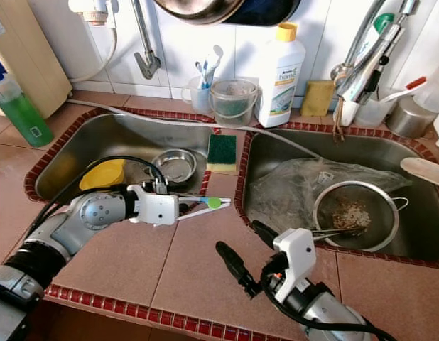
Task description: Kitchen organization
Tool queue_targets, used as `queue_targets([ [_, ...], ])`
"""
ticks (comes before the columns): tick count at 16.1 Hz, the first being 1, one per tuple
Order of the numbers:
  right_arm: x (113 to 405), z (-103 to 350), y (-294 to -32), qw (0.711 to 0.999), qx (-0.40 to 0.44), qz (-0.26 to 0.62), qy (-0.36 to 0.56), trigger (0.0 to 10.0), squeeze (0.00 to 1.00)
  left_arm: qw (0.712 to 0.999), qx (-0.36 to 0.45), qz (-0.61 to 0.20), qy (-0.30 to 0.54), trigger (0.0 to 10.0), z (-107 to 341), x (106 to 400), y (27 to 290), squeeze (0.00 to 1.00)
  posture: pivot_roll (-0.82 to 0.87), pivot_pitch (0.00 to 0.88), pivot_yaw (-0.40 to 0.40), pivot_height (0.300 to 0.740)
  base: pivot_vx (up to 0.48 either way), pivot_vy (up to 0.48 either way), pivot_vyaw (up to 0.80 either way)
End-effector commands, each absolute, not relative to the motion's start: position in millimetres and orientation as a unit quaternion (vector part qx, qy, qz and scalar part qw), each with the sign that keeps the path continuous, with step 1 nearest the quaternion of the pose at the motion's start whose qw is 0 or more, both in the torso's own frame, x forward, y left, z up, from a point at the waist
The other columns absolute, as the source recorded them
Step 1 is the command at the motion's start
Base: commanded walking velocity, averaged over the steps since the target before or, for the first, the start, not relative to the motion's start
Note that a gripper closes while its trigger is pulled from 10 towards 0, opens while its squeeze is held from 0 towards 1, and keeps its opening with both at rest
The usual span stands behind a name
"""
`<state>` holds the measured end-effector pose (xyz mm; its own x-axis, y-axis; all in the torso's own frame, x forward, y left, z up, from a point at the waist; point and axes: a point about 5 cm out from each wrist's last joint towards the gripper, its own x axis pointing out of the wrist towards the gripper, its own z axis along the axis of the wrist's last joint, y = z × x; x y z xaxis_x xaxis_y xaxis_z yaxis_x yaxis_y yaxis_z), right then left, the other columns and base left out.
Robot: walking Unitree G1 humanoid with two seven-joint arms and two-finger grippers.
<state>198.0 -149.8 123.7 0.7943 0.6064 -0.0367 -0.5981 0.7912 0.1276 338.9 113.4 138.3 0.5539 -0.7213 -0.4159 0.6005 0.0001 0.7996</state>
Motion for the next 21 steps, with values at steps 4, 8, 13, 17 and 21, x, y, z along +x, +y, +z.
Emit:
queue_targets([
  [4, 197.7, 125.8, -151.1, 0.947, 0.053, 0.314, 0.032, 10.0, 0.00, 0.685, 0.536, -0.491, -0.055, 10.0, 132.5, 335.2, 107.5, 0.00, -0.20, 0.131, 0.089, 0.740, 0.000, 0.000, 0.00],
  [8, 196.8, 125.8, -150.1, 0.948, 0.055, 0.313, 0.032, 10.0, 0.00, 0.682, 0.534, -0.497, -0.054, 0.0, 129.8, 333.3, 106.6, 0.00, -0.21, 0.129, 0.093, 0.740, 0.000, 0.000, 0.00],
  [13, 196.6, 126.4, -151.1, 0.948, 0.055, 0.311, 0.031, 10.0, 0.00, 0.682, 0.527, -0.504, -0.050, 0.0, 129.1, 332.2, 106.2, 0.00, -0.21, 0.132, 0.096, 0.740, 0.000, 0.000, 0.00],
  [17, 196.8, 127.3, -150.6, 0.949, 0.058, 0.310, 0.029, 10.0, 0.00, 0.679, 0.531, -0.505, -0.047, 0.0, 128.7, 332.5, 107.0, 0.00, -0.21, 0.135, 0.098, 0.740, 0.000, 0.000, 0.00],
  [21, 196.2, 127.1, -149.3, 0.949, 0.061, 0.308, 0.029, 10.0, 0.00, 0.679, 0.530, -0.507, -0.044, 0.0, 128.1, 332.0, 107.6, 0.00, -0.21, 0.140, 0.101, 0.740, 0.000, 0.000, 0.00],
])
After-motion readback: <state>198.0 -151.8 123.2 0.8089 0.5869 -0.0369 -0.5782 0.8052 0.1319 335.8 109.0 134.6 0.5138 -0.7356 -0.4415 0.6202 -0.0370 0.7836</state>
